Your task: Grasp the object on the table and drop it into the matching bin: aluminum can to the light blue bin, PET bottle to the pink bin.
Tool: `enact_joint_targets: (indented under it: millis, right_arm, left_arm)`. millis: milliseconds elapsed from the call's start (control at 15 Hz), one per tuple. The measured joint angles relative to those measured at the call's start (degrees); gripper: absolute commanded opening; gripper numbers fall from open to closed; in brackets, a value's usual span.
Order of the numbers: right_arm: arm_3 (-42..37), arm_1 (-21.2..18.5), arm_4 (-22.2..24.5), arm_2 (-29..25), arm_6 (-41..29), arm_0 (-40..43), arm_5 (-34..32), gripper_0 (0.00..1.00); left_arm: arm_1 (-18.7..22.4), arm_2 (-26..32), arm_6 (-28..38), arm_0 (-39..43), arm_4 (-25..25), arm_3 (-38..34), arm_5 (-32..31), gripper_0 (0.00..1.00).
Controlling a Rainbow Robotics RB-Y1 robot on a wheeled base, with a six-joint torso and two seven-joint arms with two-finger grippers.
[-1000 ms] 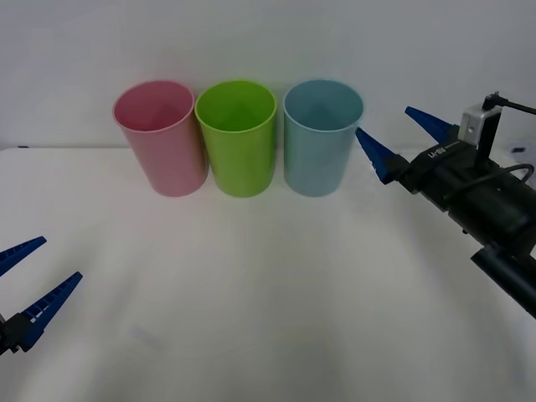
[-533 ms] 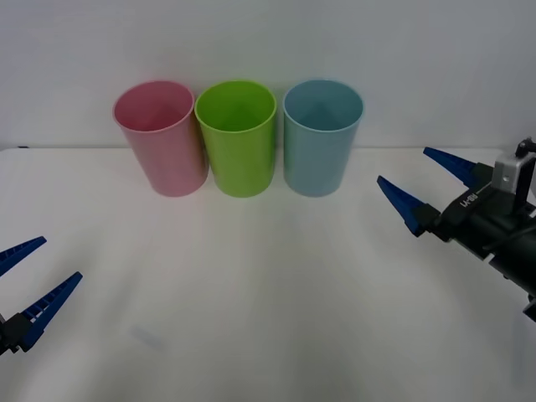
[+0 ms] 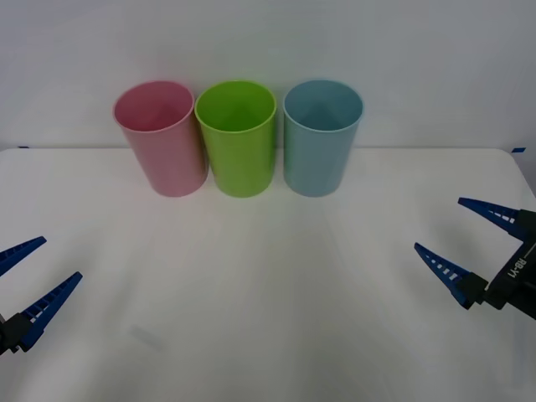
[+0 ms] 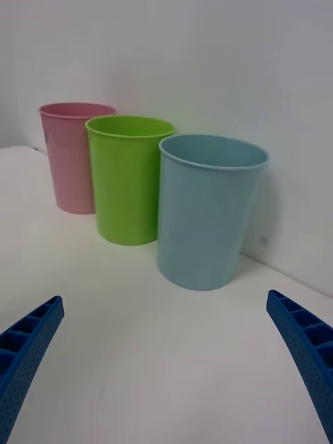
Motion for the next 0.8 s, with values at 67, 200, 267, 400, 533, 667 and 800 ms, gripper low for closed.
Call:
enact_joint_targets:
  millis: [67,200,267,400,533,667,800]
  right_arm:
    - [0.00,0.50,-0.09,-1.48,0.73,1.22,-1.92,1.00]
    - [0.03,1.75,-0.20,-4.06,1.23,3.20,-5.06,1.00]
    - [0.08,2.43,-0.20,-5.25,1.73,4.13,-5.97,1.00]
    - [0.21,3.17,-0.60,-6.42,2.70,5.65,-6.44,1.00]
    - [1.42,3.78,-1.82,-6.78,3.51,6.82,-6.46,1.00]
    - [3.46,4.17,-3.29,-6.85,3.91,7.09,-6.46,1.00]
    - [5.57,4.19,-4.89,-6.35,4.44,7.01,-6.45,1.00]
  left_arm:
    - [0.00,0.00,0.00,0.00,0.00,0.00,0.00,1.00]
    - [0.00,0.00,0.00,0.00,0.00,0.00,0.00,1.00]
    - [0.00,0.00,0.00,0.00,0.00,0.00,0.00,1.00]
    - [0.00,0.00,0.00,0.00,0.00,0.00,0.00,1.00]
    - [0.00,0.00,0.00,0.00,0.00,0.00,0.00,1.00]
    - [0.00,0.00,0.00,0.00,0.00,0.00,0.00,1.00]
    - [0.00,0.00,0.00,0.00,0.00,0.00,0.00,1.00]
